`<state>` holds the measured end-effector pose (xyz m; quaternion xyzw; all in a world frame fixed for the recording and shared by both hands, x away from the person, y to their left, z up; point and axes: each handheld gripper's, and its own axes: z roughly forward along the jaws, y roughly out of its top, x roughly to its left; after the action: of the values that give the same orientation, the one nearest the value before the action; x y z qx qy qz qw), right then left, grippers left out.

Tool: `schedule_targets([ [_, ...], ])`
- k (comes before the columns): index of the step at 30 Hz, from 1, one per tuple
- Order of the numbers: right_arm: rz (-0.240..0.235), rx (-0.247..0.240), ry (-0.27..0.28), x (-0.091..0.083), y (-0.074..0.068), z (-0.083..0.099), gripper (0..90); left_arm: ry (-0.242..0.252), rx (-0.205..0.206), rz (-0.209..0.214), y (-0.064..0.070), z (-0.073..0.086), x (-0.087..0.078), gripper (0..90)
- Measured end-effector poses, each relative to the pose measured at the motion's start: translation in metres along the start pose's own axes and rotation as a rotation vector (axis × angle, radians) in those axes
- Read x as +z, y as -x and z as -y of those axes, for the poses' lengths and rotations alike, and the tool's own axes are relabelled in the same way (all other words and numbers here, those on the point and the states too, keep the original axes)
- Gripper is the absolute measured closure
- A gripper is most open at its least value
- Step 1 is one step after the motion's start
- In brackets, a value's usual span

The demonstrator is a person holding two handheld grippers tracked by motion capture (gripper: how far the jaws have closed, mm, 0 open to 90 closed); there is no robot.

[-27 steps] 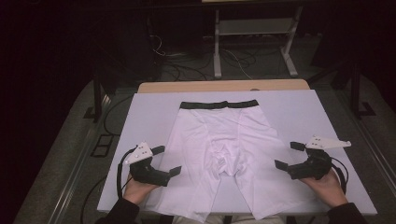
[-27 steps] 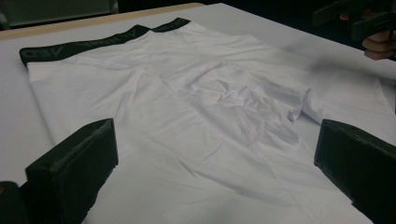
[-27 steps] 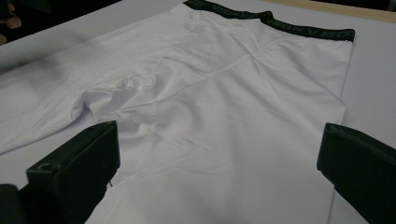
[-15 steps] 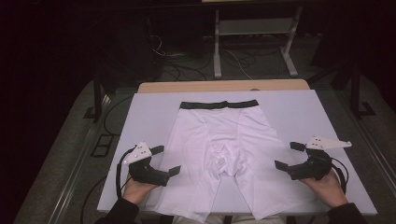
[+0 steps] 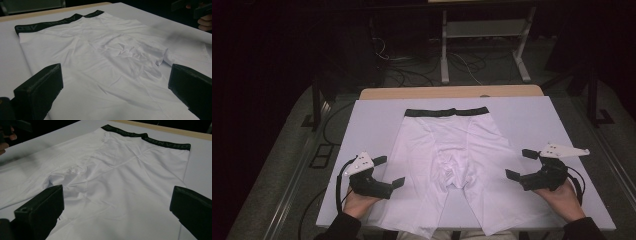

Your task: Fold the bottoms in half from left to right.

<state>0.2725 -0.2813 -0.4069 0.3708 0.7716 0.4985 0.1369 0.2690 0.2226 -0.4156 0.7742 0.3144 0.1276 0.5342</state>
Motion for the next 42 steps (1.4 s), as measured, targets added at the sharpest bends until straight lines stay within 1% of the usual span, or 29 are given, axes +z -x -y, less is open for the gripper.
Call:
schedule_targets([
  [8,-0.005,0.006,0.008,0.000,0.000,-0.006,0.0,0.002,-0.004,-0.003,0.000,0.000,0.000,0.0],
  [13,-0.013,0.012,0.010,0.002,0.000,-0.012,0.0,0.003,-0.002,-0.005,0.000,0.000,0.000,0.0],
  [18,-0.021,-0.004,-0.012,0.009,-0.002,-0.022,0.0,0.003,-0.003,0.001,0.002,0.000,0.000,0.0],
  [26,-0.031,-0.012,-0.022,0.021,-0.002,-0.033,0.0,0.004,-0.003,0.005,0.001,0.000,0.000,0.0],
  [27,-0.033,-0.015,-0.030,0.024,-0.002,-0.035,0.0,0.006,-0.006,0.006,0.002,0.000,0.000,0.0],
  [37,-0.048,-0.019,-0.038,0.036,-0.002,-0.045,0.0,0.007,-0.005,0.009,0.002,0.000,0.000,0.0],
  [38,-0.053,-0.020,-0.044,0.040,-0.002,-0.049,0.0,0.008,-0.006,0.010,0.002,0.000,-0.001,0.0],
  [42,-0.059,-0.025,-0.046,0.044,-0.003,-0.053,0.0,0.009,-0.005,0.010,0.001,0.000,-0.001,0.0],
])
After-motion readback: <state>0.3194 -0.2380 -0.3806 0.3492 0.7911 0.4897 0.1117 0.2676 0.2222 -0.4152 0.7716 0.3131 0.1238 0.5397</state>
